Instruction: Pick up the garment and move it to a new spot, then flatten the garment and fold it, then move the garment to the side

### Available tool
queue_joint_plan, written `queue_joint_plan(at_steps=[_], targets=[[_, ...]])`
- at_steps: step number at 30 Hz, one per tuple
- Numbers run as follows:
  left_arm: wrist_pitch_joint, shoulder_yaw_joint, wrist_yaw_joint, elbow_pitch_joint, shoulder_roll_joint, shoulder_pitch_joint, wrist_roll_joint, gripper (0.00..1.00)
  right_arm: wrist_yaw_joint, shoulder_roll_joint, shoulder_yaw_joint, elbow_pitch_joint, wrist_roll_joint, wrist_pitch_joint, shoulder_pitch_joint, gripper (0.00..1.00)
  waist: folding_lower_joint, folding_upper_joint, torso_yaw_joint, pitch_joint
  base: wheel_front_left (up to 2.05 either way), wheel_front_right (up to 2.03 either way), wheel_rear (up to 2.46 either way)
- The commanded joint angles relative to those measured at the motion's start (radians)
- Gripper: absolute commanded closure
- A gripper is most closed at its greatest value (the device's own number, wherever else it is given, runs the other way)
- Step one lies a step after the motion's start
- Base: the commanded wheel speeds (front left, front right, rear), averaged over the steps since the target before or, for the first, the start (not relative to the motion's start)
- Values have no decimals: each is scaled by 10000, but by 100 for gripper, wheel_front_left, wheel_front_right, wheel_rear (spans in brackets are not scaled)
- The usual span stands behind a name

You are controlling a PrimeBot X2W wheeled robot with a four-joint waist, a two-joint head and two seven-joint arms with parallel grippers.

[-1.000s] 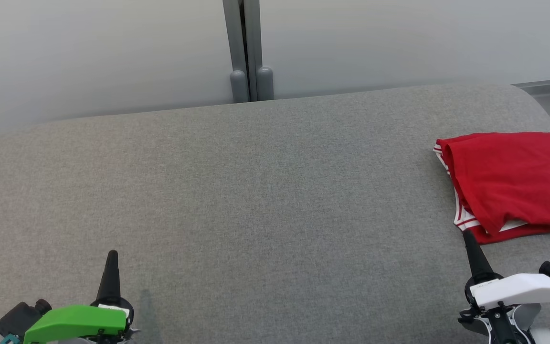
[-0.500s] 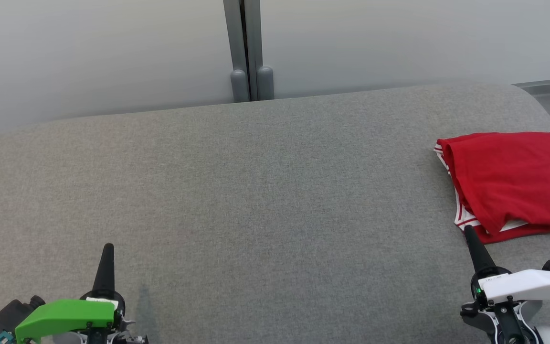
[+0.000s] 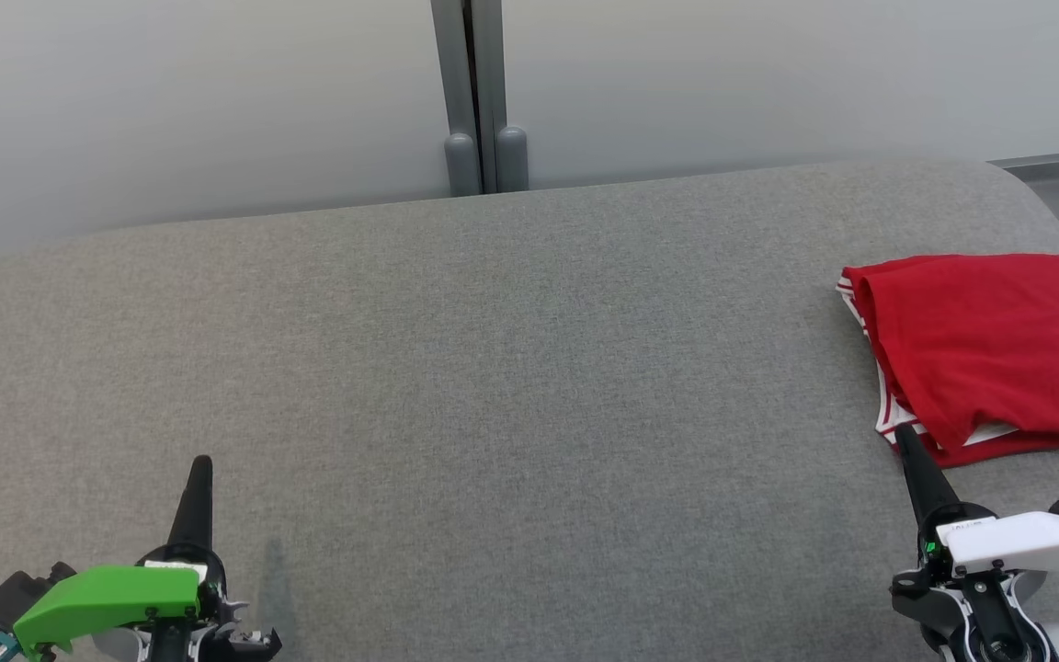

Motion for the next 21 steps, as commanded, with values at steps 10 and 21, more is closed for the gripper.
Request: queue_joint_plan(at_steps=[10,21], targets=[[273,186,-77,11,67,-362,-771,100,-7,-66,-86,-164,941,257,-167,100,0,0,9,9,0,0,0],[492,315,-82,36,55,-502,-1396,100,-8,-72,-131,-220,1720,447,-192,100,0,0,19,18,0,0,0]])
